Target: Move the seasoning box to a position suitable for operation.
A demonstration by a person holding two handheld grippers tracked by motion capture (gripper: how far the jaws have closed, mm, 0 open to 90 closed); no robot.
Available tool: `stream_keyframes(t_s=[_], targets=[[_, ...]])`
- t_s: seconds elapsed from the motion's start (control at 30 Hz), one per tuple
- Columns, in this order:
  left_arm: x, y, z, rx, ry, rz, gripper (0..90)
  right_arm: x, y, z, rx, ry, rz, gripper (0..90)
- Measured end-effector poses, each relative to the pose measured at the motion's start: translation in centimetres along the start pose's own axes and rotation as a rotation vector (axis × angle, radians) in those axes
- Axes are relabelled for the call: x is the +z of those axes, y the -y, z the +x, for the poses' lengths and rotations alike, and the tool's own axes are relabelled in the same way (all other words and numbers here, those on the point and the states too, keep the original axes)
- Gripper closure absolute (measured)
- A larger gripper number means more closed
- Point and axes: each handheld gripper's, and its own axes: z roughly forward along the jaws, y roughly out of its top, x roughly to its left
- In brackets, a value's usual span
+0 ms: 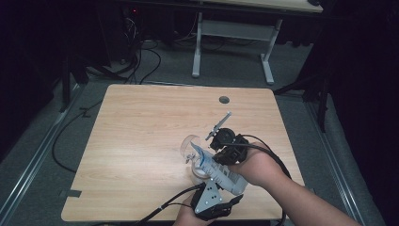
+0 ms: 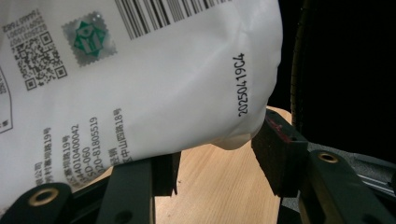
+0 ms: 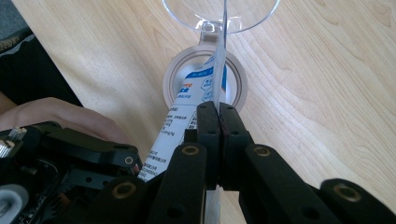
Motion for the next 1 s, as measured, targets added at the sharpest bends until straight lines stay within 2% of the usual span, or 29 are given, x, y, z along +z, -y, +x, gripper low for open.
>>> stream_keyframes(t_s=[0.63,0.83,1.0], targets=[[0.1,1.2,0.1,0.020,-0.005,0.033,53.4,-0.4,1.1,0.0,0.016,-0.005,0.013,89.3],[0.3,1.8,0.3,0.025,-0.010,0.058,53.4,-0.5,1.4,0.0,0.023,-0.006,0.019,89.2],[0.4,2.2,0.6,0.016,-0.015,0.068,53.5,-0.6,1.6,-0.1,0.030,-0.008,0.019,89.2]])
